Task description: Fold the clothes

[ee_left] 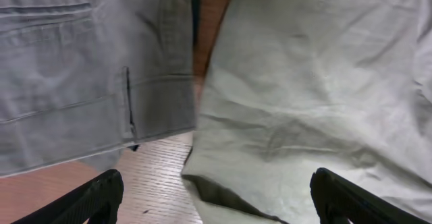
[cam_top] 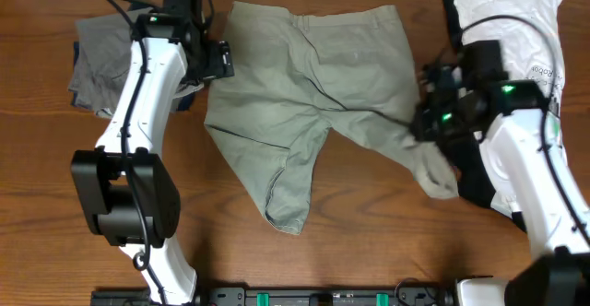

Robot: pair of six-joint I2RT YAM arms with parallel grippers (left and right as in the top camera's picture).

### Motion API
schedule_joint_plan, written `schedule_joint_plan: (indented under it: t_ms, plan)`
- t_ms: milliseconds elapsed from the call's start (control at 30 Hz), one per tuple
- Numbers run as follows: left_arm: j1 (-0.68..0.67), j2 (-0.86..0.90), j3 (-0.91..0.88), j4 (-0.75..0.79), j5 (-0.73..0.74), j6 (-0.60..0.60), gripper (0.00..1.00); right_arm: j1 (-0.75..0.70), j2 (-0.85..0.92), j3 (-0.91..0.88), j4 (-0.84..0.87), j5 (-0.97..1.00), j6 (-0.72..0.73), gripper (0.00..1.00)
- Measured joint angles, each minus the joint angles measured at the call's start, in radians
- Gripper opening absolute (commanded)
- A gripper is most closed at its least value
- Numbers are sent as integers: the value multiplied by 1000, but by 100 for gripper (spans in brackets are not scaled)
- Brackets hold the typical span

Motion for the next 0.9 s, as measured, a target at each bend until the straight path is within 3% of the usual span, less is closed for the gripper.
schedule_joint_plan:
  t_ms: [233, 267, 300, 333, 367, 400, 667, 900]
  plan:
    - [-1, -1, 0, 2, 0, 2, 90, 271, -4, -40, -63, -6, 17, 1]
    - [-2, -1, 0, 2, 0, 5, 90, 312, -4, -59, -62, 4, 35, 9]
    - [-2, -1, 0, 3, 0, 6, 90, 343, -4, -76, -64, 11, 56, 33]
    - [-2, -1, 0, 3, 0, 8, 90, 367, -3, -91, -70, 21, 72, 65]
    - [-1, -1, 0, 3, 0, 8, 90, 385, -3, -104, -78, 29, 78, 75]
    - [-1, -1, 0, 5, 0, 8, 90, 398, -3, -115, -86, 38, 85, 79]
    - [5, -1, 0, -36, 1, 8, 89, 383, -2, -117, -62, 94, 115, 85]
    - [2, -1, 2, -272, 138, 63, 71, 254, -3, -84, 83, 143, 122, 89]
